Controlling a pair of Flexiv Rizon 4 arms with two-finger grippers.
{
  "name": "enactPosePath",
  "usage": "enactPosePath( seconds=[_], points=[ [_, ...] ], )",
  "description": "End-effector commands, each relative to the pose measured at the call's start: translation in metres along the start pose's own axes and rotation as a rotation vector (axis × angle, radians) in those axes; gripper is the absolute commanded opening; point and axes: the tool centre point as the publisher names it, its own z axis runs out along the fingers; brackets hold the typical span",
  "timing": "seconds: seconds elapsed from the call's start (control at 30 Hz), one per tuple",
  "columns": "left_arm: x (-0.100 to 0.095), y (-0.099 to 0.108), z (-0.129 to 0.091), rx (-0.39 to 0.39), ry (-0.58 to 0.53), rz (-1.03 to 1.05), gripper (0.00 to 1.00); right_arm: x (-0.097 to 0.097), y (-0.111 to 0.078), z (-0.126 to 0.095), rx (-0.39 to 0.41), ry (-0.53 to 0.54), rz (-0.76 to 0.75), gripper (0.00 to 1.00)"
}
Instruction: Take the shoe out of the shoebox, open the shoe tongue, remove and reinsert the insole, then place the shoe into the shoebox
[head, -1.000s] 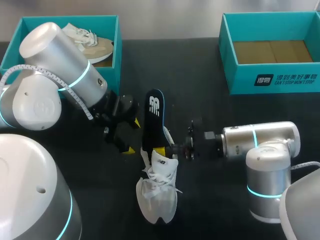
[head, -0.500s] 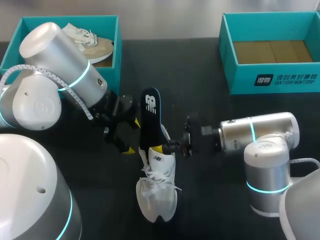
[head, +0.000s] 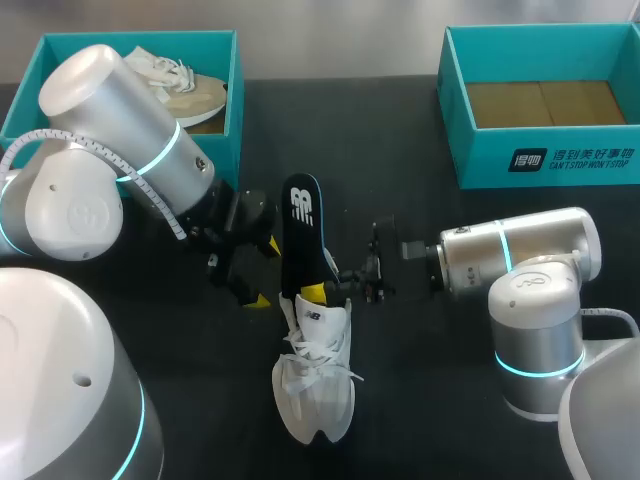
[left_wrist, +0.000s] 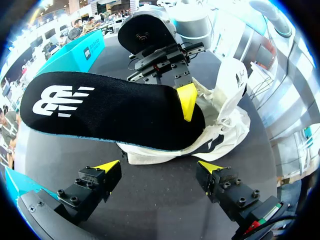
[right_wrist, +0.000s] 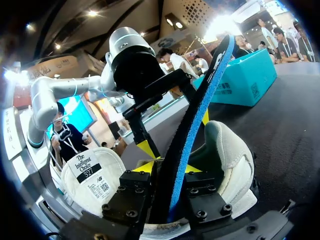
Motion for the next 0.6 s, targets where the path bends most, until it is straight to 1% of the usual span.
enactPosePath(
  seconds=[0.03, 0.6],
  points=[
    [0.0, 0.001, 0.001, 0.001, 0.0, 0.001, 1.0, -0.001, 0.005, 0.0, 0.02, -0.007, 0.002, 0.31],
    [0.0, 0.001, 0.001, 0.001, 0.0, 0.001, 1.0, -0.005, 0.026, 0.001, 0.067, -0.009, -0.028, 0.31]
  ],
)
